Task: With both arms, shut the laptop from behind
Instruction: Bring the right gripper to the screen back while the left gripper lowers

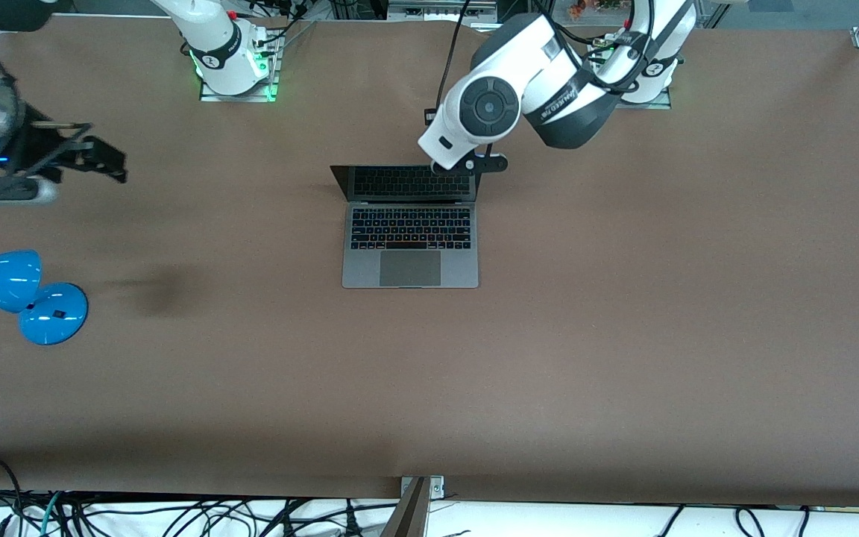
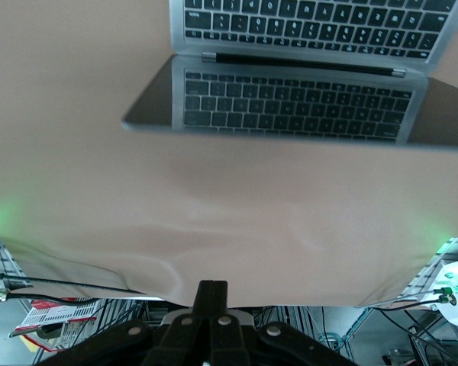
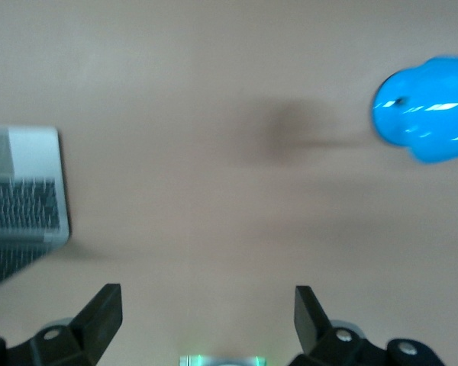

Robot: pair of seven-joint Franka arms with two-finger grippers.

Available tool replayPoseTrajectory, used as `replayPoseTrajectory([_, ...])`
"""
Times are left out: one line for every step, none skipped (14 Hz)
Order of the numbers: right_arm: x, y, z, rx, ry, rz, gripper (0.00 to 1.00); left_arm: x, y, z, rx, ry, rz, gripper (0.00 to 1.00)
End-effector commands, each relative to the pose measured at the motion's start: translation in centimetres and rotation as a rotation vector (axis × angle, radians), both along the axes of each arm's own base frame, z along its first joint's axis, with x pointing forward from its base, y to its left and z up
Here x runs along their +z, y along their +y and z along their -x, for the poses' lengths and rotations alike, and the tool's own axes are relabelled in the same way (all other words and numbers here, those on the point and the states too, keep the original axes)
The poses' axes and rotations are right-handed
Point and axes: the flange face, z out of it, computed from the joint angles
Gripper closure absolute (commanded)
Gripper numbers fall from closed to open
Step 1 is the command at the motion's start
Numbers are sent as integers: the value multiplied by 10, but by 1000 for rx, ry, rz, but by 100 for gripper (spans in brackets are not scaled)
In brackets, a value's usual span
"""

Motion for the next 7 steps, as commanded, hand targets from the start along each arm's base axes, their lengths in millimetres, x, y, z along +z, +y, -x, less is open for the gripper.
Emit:
replayPoseTrajectory([-35,61,17,104,175,16,0,-19,5,-17,-45,-8,-14,100])
replayPoseTrajectory([-48,81,18,138,199,19,0,-24,8,-20,-50,-12,-26,100])
replayPoseTrajectory([-60,108,23,181,222,9,0,-32,9,-22,-61,-10,-34,100])
replayPoseTrajectory([-76,131,30,182,250,-4,0,-39,10,-23,-67,-2,-32,100])
replayPoseTrajectory([-91,146,38,135,266,-35,0,-45,12,-28,-54,-2,-33,100])
replayPoseTrajectory([-106,167,51,136,259,-45,0,-46,13,-32,-43,-15,-27,100])
replayPoseTrajectory([-116,194,71,155,239,-39,0,-51,12,-35,-36,-19,-22,100])
